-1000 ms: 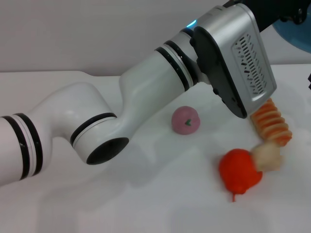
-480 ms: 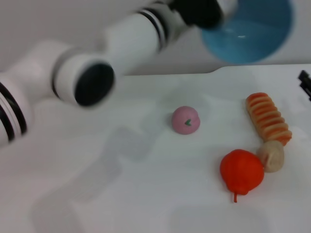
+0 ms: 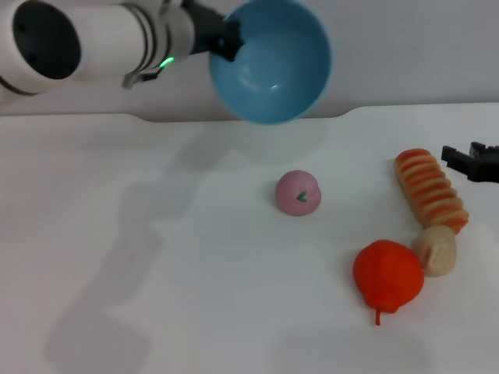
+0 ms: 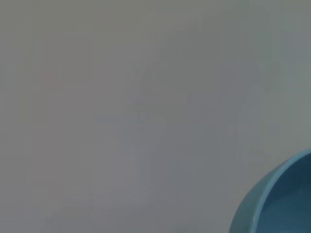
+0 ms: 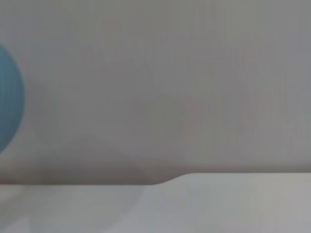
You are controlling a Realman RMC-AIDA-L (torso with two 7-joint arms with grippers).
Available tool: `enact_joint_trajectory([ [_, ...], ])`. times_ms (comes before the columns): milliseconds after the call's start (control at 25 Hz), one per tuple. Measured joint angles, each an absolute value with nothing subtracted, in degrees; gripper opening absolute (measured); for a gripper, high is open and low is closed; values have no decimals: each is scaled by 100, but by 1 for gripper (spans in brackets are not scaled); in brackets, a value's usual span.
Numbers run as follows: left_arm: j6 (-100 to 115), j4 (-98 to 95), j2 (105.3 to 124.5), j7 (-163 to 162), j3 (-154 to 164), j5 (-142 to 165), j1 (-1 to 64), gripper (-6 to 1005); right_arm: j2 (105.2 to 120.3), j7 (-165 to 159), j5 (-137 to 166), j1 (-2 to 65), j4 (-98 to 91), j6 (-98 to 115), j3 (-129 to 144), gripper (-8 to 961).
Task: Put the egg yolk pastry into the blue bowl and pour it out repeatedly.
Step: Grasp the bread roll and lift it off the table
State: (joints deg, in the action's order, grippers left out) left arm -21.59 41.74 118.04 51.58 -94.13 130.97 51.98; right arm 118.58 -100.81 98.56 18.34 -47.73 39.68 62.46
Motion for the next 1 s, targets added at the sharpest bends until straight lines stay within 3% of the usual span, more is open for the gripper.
enact_joint_trajectory([
  [320, -2460, 3258, 11755, 5138, -9849, 13107, 5459, -1, 11783, -12769, 12141, 2199, -6228, 5241, 5807, 420],
  [680, -2479, 3194, 11791, 4910, -9850, 13099, 5346, -2, 11238, -15308, 13900, 3555, -6197, 8013, 4904, 413],
  [1000, -2491, 3190, 11808, 4788, -9810, 13069, 5326, -2, 11132, -15887, 14402, 3940, -5573, 8590, 4892, 406],
])
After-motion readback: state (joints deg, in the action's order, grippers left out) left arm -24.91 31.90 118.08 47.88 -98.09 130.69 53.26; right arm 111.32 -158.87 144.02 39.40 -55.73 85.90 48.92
